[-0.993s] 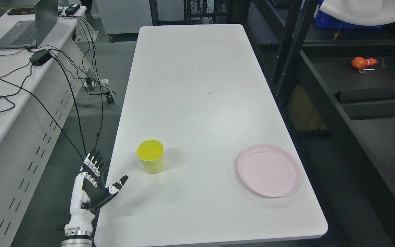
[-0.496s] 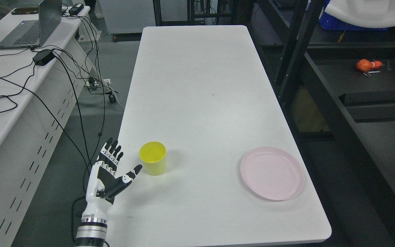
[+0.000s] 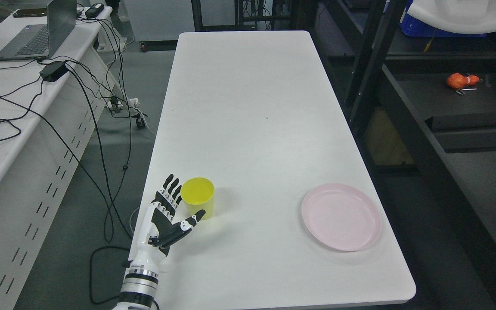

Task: Place yellow IKEA cup on middle right shelf
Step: 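Close the left hand fingers around the yellow cup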

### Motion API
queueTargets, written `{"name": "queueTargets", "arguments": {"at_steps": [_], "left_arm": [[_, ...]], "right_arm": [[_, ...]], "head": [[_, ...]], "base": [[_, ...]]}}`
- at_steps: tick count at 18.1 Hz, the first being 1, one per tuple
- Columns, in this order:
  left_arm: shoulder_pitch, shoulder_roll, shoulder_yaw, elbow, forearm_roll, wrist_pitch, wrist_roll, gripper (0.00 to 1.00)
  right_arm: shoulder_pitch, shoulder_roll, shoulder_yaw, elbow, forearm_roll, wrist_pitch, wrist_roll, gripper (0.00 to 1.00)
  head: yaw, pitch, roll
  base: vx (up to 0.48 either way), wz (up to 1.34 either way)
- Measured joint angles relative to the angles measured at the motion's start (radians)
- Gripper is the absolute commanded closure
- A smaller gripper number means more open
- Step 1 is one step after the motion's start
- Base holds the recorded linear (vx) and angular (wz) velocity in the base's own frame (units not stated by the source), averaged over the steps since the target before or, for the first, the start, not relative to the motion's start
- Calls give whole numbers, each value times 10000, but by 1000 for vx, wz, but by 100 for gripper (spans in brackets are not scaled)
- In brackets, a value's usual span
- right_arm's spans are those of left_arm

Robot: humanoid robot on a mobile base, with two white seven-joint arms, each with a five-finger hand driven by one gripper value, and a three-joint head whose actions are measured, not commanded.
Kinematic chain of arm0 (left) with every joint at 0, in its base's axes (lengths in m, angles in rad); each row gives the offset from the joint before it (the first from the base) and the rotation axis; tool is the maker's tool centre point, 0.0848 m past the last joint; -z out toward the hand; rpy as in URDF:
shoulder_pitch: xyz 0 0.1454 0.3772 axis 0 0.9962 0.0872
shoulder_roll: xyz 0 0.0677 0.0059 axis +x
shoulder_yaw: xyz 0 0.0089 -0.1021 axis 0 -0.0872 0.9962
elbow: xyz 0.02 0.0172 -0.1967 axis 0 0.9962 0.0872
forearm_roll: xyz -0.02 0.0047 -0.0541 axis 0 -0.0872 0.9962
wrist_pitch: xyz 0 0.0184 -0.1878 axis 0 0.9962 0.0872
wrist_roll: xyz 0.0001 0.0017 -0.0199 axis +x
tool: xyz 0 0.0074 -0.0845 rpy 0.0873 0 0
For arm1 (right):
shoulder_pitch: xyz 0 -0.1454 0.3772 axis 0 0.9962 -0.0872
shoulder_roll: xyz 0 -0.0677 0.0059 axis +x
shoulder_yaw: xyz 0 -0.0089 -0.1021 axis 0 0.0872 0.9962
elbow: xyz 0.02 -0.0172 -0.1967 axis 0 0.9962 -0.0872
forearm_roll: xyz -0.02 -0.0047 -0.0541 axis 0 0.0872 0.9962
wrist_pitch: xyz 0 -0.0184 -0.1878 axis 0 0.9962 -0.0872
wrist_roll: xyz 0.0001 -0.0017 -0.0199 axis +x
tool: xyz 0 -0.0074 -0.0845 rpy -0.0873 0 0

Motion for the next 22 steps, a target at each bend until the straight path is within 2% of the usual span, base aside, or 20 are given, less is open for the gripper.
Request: {"name": "queueTargets", "arguments": {"at_steps": [12, 18, 22], "left_arm": [[-1089, 0, -197, 1400, -1, 45, -21, 2], [-1574, 0, -368, 1943, -206, 444, -413, 3], [-1798, 0, -480, 2279, -488, 573, -702, 10]], "right_arm": [[0, 0, 0, 0, 0, 0, -1, 1], [1, 0, 0, 0, 0, 0, -1, 1], [1, 0, 0, 0, 0, -1, -1, 1]], "head": [[0, 0, 0], [0, 0, 0], [0, 0, 0]], "base": [[-1, 0], [0, 0], [0, 0]]}}
